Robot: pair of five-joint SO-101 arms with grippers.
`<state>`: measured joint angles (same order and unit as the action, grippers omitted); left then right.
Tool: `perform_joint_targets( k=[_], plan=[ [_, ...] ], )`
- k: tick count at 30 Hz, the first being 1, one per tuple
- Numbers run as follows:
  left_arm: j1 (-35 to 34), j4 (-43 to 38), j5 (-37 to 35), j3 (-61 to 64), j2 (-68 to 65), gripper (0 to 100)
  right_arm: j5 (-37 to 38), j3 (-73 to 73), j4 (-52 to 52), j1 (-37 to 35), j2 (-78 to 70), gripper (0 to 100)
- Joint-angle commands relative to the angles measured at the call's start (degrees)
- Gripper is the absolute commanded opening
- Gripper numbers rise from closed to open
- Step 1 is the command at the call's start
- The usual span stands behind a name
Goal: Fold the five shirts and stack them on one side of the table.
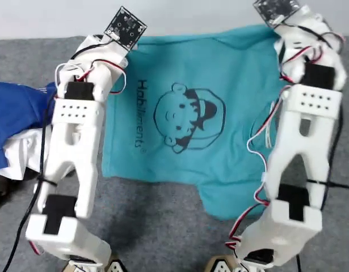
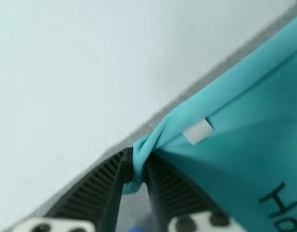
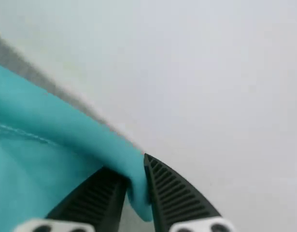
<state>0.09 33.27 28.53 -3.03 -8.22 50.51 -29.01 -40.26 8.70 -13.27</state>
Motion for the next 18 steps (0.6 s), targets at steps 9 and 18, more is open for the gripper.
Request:
perform_joint_targets(
  k=[9,18],
  plan=[
    [-1.14,-5.54,6.33,-10.77,-10.9,1,0.62,-0.44,13.05,-2.59,-5.41,0.9],
    [-0.88,7.65,8.35,-10.86,-11.78,1,0.62,-0.53,-5.49,-2.42,-5.05,0.9]
  ],
)
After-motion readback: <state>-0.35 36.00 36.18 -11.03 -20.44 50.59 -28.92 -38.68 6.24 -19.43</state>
